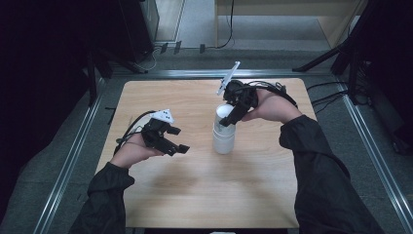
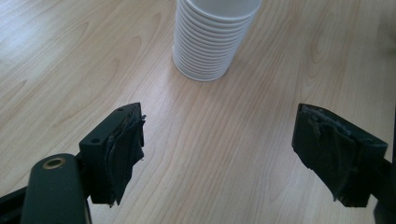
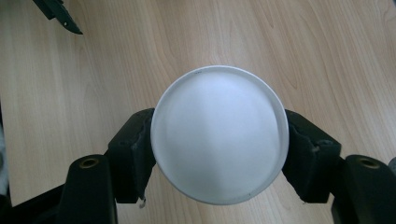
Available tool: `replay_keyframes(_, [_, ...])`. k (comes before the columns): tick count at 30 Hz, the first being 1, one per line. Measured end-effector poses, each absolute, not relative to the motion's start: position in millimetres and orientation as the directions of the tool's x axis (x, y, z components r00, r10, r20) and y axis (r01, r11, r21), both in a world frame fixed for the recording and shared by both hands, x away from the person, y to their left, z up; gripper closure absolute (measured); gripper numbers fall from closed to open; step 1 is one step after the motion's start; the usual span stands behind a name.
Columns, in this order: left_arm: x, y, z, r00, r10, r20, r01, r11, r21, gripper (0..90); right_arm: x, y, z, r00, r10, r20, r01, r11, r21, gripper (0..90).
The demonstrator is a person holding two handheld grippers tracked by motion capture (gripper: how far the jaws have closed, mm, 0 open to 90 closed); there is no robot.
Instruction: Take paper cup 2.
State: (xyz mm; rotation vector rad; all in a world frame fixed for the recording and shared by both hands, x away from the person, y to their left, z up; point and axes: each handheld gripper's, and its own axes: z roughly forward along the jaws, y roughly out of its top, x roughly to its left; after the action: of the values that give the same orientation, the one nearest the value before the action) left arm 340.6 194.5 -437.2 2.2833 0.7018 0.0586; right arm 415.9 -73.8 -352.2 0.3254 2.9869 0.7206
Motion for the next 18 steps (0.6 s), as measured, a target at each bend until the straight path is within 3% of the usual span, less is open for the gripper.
replay_keyframes(18, [340.3,195.7,-437.5,0.853,0.496,-0.16,0.462,-0.577,0.674,16.8,409.5,-73.2,-316.2,-0.975,0.223,-0.004,0.198,0.873,0.445,34.2])
